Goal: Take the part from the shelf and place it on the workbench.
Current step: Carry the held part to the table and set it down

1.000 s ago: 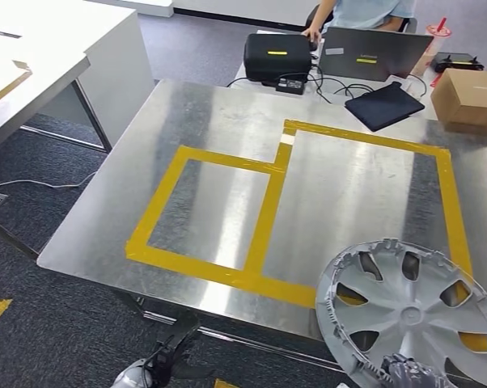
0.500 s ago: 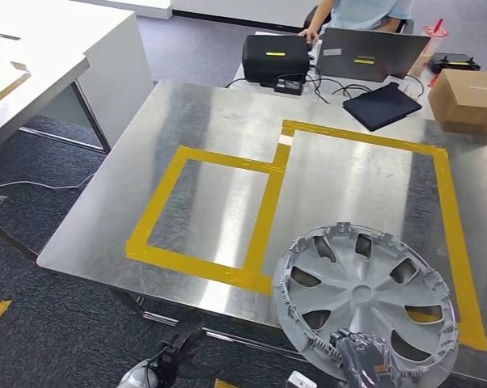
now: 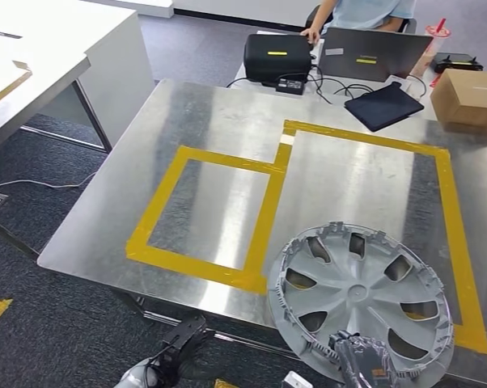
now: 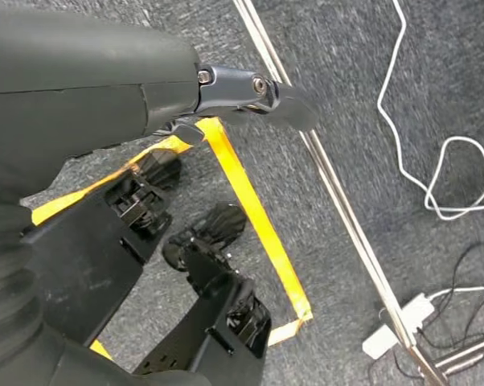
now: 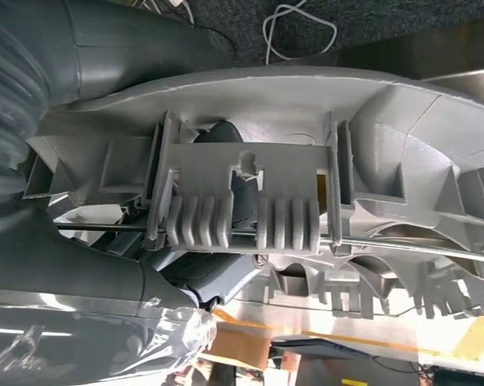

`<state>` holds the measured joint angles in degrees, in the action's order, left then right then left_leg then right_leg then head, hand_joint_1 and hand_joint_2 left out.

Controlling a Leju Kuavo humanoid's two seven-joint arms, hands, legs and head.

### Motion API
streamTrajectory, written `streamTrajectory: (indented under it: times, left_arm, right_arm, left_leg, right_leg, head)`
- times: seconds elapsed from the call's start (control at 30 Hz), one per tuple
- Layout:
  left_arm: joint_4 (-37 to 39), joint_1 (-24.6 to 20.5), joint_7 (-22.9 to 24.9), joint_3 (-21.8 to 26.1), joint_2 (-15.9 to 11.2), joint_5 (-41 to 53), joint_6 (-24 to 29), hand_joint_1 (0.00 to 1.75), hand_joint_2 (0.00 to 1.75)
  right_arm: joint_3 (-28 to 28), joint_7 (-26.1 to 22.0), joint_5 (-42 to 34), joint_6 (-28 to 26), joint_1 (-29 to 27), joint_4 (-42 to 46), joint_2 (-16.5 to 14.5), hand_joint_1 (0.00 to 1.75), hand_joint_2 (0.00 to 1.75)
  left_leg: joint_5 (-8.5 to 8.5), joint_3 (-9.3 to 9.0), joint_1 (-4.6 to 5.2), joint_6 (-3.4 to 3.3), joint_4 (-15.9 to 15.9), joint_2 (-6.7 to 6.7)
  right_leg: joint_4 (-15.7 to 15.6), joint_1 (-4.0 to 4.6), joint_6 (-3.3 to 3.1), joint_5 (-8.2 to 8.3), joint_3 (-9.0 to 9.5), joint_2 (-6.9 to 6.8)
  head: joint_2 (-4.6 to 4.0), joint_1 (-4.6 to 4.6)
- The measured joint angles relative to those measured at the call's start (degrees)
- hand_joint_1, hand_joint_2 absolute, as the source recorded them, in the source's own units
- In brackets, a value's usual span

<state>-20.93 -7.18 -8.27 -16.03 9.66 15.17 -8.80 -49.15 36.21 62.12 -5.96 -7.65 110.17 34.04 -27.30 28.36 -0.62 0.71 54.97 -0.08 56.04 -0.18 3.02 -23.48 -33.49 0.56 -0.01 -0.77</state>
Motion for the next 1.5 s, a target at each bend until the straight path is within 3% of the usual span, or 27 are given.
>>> streamTrajectory:
  times: [0.2, 0.33, 0.43, 0.5, 0.57, 0.6, 0.63, 0.67, 0.73, 0.77, 0.83, 0.9, 0.97, 1.07, 1.1, 1.13, 1.17, 1.2, 1.27, 1.33, 1.4, 1.43, 1.5]
  left_arm:
    - [0.0, -0.1, -0.5, -0.2, -0.6, 0.1, -0.9, 0.0, 1.75]
    - [0.1, -0.2, -0.5, -0.5, -0.8, 0.4, -0.9, 0.0, 1.75]
    - [0.1, -0.4, -0.5, -0.7, -0.9, 0.5, -0.8, 0.0, 1.75]
    - [0.1, -0.5, -0.3, -0.8, -0.9, 0.4, -0.7, 0.0, 1.75]
    - [0.1, -0.6, 0.0, -0.8, -0.9, 0.2, -0.2, 0.0, 1.75]
    - [0.1, -0.6, 0.2, -0.8, -0.9, 0.0, 0.4, 0.0, 1.75]
    - [0.1, -0.6, 0.4, -0.7, -0.9, -0.2, 1.2, 0.0, 1.75]
    - [0.1, -0.6, 0.6, -0.6, -0.9, -0.4, 2.3, 0.0, 1.75]
    - [0.1, -0.6, 0.8, -0.3, -0.9, -1.0, 4.6, 0.0, 1.75]
    - [0.1, -0.7, 0.9, 0.0, -1.1, -1.2, 5.6, 0.0, 1.75]
    - [0.1, -0.9, 1.0, 0.7, -1.6, -1.5, 7.1, 0.0, 1.75]
    - [0.2, -1.3, 1.1, 1.4, -2.0, -1.7, 8.5, 0.0, 1.75]
    - [0.2, -1.8, 1.2, 2.2, -2.5, -2.1, 10.4, 0.0, 1.75]
    - [0.3, -3.3, 1.1, 3.5, -3.4, -2.8, 13.4, 0.0, 1.75]
    - [0.4, -3.9, 1.0, 4.0, -3.7, -3.0, 14.3, 0.0, 1.75]
    - [0.4, -4.5, 0.9, 4.5, -4.0, -3.1, 15.3, 0.0, 1.75]
    - [0.5, -5.0, 0.8, 5.0, -4.3, -3.2, 16.3, 0.0, 1.75]
    - [0.6, -5.5, 0.7, 5.4, -4.6, -3.2, 17.5, 0.0, 1.75]
    - [0.8, -6.5, 0.7, 6.3, -5.1, -3.2, 19.9, 0.0, 1.75]
    - [1.0, -7.5, 0.7, 7.0, -5.3, -3.2, 21.7, 0.0, 1.75]
    - [1.0, -8.3, 0.7, 7.6, -5.5, -3.2, 22.7, 0.0, 1.75]
    - [1.1, -8.5, 0.7, 7.9, -5.7, -3.2, 23.0, 0.0, 1.75]
    - [1.2, -9.0, 0.5, 8.4, -6.0, -3.2, 23.7, 0.0, 1.75]
  right_arm:
    - [-0.1, 0.2, -0.2, -0.5, -0.5, 1.0, 0.6, 1.75, 1.75]
    - [-0.2, 0.3, -0.2, -0.7, -0.7, 1.4, 0.9, 1.75, 1.75]
    - [-0.1, 0.4, -0.3, -0.9, -0.9, 1.6, 1.1, 1.75, 1.75]
    - [-0.1, 0.4, -0.3, -1.1, -1.2, 1.6, 1.2, 1.75, 1.75]
    - [0.0, 0.4, -0.3, -1.4, -1.7, 1.6, 1.3, 1.75, 1.75]
    - [0.0, 0.4, 0.0, -1.5, -2.1, 1.6, 1.3, 1.75, 1.75]
    - [0.1, 0.4, 0.3, -1.5, -2.5, 1.6, 1.3, 1.75, 1.75]
    - [0.1, 0.4, 0.7, -1.5, -2.9, 1.6, 1.3, 1.75, 1.75]
    - [0.3, 0.4, 1.4, -1.6, -3.7, 1.8, 1.3, 1.75, 1.75]
    - [0.4, 0.4, 1.7, -1.5, -4.0, 1.9, 1.2, 1.75, 1.75]
    - [0.5, 0.4, 2.0, -1.5, -4.5, 2.2, 1.2, 1.75, 1.75]
    - [0.7, 0.4, 2.2, -1.6, -5.0, 2.6, 1.3, 1.75, 1.75]
    - [0.8, 0.4, 2.0, -1.9, -5.1, 2.9, 1.4, 1.75, 1.75]
    - [0.6, 0.4, 1.4, -2.9, -4.3, 3.2, 1.7, 1.75, 1.75]
    - [0.4, 0.4, 1.1, -3.2, -3.9, 3.2, 1.9, 1.75, 1.75]
    - [0.3, 0.4, 0.8, -3.6, -3.5, 3.1, 2.0, 1.75, 1.75]
    - [0.2, 0.4, 0.5, -4.0, -3.2, 3.0, 2.2, 1.75, 1.75]
    - [0.1, 0.3, 0.2, -4.4, -2.8, 2.9, 2.4, 1.75, 1.75]
    - [0.0, 0.3, -0.3, -5.0, -2.2, 2.7, 2.7, 1.75, 1.75]
    - [-0.1, 0.2, -0.8, -5.4, -1.7, 2.5, 3.1, 1.75, 1.75]
    - [-0.1, 0.1, -1.1, -5.6, -1.4, 2.3, 3.5, 1.75, 1.75]
    - [-0.2, 0.1, -1.1, -5.7, -1.4, 2.2, 3.6, 1.75, 1.75]
    - [-0.2, 0.0, -1.2, -5.8, -1.4, 1.9, 3.8, 1.75, 1.75]
  left_leg:
    - [-0.17, 0.03, 0.06, -0.1, 0.1, 0.02]
    - [-0.4, 0.25, 0.38, -1.07, -0.1, 0.03]
    - [-0.02, -0.02, 0.07, -1.79, -0.8, 0.11]
    - [0.32, -0.29, -0.21, -1.96, -0.9, 0.28]
    - [0.54, -0.21, -0.26, -1.84, -0.9, 0.38]
    - [0.61, -0.13, -0.32, -1.71, -0.9, 0.38]
    - [0.63, -0.1, -0.45, -1.52, -0.8, 0.34]
    - [0.61, -0.11, -0.66, -1.25, -0.8, 0.24]
    - [0.45, -0.19, -1.21, -0.32, -0.5, -0.02]
    - [0.27, -0.24, -1.39, 0.26, -0.2, -0.25]
    - [-0.28, -0.3, -1.34, 1.5, 0.1, -0.5]
    - [0.08, -0.34, -1.42, 2.56, 0.5, -0.54]
    - [-0.64, 0.57, -1.61, 2.96, 2.3, -0.38]
    - [-7.04, 5.59, -1.16, 2.54, 11.5, -0.23]
    - [-8.72, 7.3, -1.03, 2.38, 14.8, -0.24]
    - [-9.35, 8.2, -0.94, 2.21, 16.7, -0.24]
    - [-8.91, 8.0, -0.9, 2.03, 16.6, -0.24]
    - [-7.59, 6.68, -0.89, 1.83, 14.4, -0.24]
    - [-4.79, 2.54, -0.8, 1.52, 7.1, -0.39]
    - [-4.77, 0.41, -0.58, 1.06, 3.0, -0.45]
    - [-4.93, 0.47, -0.44, 0.31, 2.7, -0.22]
    - [-4.0, 0.48, -0.49, -0.14, 2.6, -0.03]
    - [-2.52, 0.47, -0.59, -0.94, 2.5, 0.28]
  right_leg:
    - [-0.1, -0.06, 0.14, 0.01, 0.18, 0.03]
    - [-0.2, -0.42, 0.86, 0.54, 0.6, 0.07]
    - [1.0, -0.42, 1.54, 0.99, -0.07, -0.02]
    - [5.0, -0.5, 1.74, -1.72, -2.19, -0.07]
    - [12.7, -0.62, 1.99, -5.74, -5.81, -0.08]
    - [15.8, -0.74, 2.16, -7.0, -7.37, -0.08]
    - [16.9, -0.91, 2.38, -7.23, -7.96, -0.09]
    - [15.7, -1.15, 2.67, -6.36, -7.36, -0.12]
    - [8.0, -1.84, 3.46, -2.91, -3.3, -0.49]
    - [4.4, -2.1, 3.6, -2.03, -1.56, -0.77]
    - [1.4, -2.18, 2.69, -2.34, -0.14, -1.1]
    - [1.8, -1.95, 0.91, -2.86, -0.51, -0.46]
    - [1.9, -1.77, -0.33, -2.36, -0.59, -0.12]
    - [2.0, -1.3, -1.54, -1.19, -1.37, -0.6]
    - [2.0, -1.16, -1.72, -0.71, -1.96, -0.73]
    - [2.0, -1.04, -1.77, -0.25, -2.5, -0.8]
    - [2.1, -0.97, -1.7, 0.17, -2.98, -0.82]
    - [2.1, -0.95, -1.52, 0.59, -3.39, -0.76]
    - [2.4, -0.79, -0.91, 1.35, -4.1, -0.64]
    - [2.5, -0.66, -0.19, 1.72, -4.8, -0.67]
    - [2.0, -0.79, 0.51, 1.82, -5.12, -0.78]
    - [2.1, -0.9, 0.83, 1.77, -5.15, -0.81]
    - [4.8, -0.94, 1.26, -0.1, -6.08, -0.78]
  head:
    - [0.01, -0.01]
    - [-0.01, -0.04]
    - [0.0, 0.05]
    - [-0.01, 0.38]
    - [-0.01, 0.66]
    - [0.0, 0.65]
    - [-0.01, 0.66]
    - [0.0, 0.65]
    - [-0.01, 0.7]
    - [-0.01, 0.81]
    - [-0.01, 0.85]
    - [-0.01, 0.47]
    - [-0.01, -0.08]
    - [0.0, -0.75]
    - [0.0, -0.87]
    - [0.01, -0.95]
    - [0.01, -0.98]
    - [0.01, -1.01]
    - [0.01, -1.15]
    - [0.01, -1.04]
    - [0.01, -0.86]
    - [0.01, -0.84]
    - [0.01, -0.54]
